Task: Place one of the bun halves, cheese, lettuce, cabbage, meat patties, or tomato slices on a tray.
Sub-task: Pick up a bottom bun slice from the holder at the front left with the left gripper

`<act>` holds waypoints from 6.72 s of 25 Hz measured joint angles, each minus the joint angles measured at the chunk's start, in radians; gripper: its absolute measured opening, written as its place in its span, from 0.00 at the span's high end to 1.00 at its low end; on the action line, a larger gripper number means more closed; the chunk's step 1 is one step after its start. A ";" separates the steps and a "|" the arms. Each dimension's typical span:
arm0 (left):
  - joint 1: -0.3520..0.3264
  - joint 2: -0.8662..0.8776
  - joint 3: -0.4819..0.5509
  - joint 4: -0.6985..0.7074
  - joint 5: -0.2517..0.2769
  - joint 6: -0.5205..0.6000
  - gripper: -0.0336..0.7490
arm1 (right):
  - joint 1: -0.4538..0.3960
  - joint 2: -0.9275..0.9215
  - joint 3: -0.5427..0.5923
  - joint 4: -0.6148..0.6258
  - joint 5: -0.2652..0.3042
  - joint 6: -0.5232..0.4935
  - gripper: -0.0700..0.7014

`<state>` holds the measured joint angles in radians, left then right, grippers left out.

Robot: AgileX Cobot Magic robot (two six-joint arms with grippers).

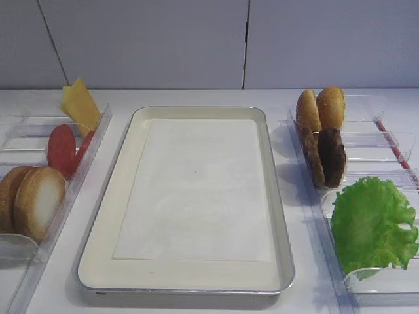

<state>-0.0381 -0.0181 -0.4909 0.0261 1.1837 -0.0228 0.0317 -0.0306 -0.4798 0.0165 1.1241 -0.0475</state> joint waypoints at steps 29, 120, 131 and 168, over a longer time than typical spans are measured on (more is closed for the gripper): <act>0.000 0.392 -0.315 -0.342 -0.047 0.329 0.23 | 0.000 0.000 0.000 0.000 0.000 0.000 0.20; -0.536 1.408 -0.534 0.365 -0.070 -0.570 0.40 | 0.000 0.000 0.000 0.000 0.000 -0.002 0.20; -0.529 1.408 -0.534 0.309 -0.117 -0.539 0.40 | 0.000 0.000 0.000 0.000 0.000 -0.002 0.20; -0.529 1.485 -0.482 0.314 -0.146 -0.520 0.43 | 0.000 0.000 0.000 0.000 0.000 -0.002 0.20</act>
<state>-0.5672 1.4672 -0.9728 0.3403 1.0380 -0.5429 0.0317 -0.0306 -0.4798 0.0165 1.1241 -0.0490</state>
